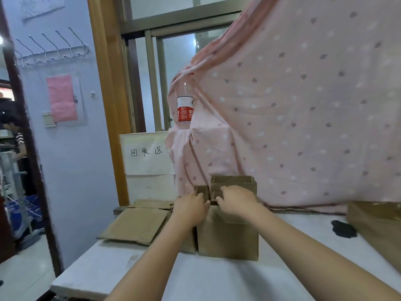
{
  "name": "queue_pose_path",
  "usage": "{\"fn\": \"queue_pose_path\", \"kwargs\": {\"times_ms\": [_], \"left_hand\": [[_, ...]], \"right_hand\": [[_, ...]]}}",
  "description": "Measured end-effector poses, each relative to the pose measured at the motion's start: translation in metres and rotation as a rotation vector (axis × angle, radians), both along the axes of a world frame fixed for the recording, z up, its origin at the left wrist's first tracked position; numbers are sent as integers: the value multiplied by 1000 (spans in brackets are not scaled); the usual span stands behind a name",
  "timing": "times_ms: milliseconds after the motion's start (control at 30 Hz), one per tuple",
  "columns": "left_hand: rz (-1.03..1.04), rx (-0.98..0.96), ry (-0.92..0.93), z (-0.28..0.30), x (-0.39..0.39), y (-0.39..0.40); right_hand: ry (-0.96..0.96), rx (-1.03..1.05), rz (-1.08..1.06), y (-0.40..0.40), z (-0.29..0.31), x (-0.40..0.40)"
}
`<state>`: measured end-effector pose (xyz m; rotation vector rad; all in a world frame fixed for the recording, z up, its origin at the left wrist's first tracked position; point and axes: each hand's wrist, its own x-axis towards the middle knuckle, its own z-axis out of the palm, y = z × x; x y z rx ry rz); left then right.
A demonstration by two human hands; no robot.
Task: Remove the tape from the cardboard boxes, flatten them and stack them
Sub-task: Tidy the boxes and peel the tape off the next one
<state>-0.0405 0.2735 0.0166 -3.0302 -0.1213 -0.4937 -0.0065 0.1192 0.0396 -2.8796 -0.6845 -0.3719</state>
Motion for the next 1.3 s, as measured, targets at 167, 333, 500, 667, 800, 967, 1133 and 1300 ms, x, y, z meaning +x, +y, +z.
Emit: {"fn": "queue_pose_path", "kwargs": {"times_ms": [167, 333, 500, 667, 800, 967, 1133, 1300], "left_hand": [[-64, 8, 48, -14, 19, -37], [-134, 1, 86, -33, 39, -58], [-254, -65, 57, -41, 51, -73], [-334, -205, -24, -44, 59, -80], [-366, -403, -83, -43, 63, -80], [-464, -670, -183, -38, 54, -75], [-502, -912, -239, -33, 45, -70], [-432, -1285, -190, -30, 38, -66]], "right_hand": [[34, 51, -68, -55, -24, 12], [158, 253, -65, -89, -60, 23], [414, 561, 10, -98, -84, 24], [575, 670, 18, -105, -106, 28], [685, 708, 34, -119, -119, 30], [677, 786, 132, -144, -119, 28], [626, 845, 152, -167, -103, 38], [513, 864, 110, -173, -79, 36]]}}
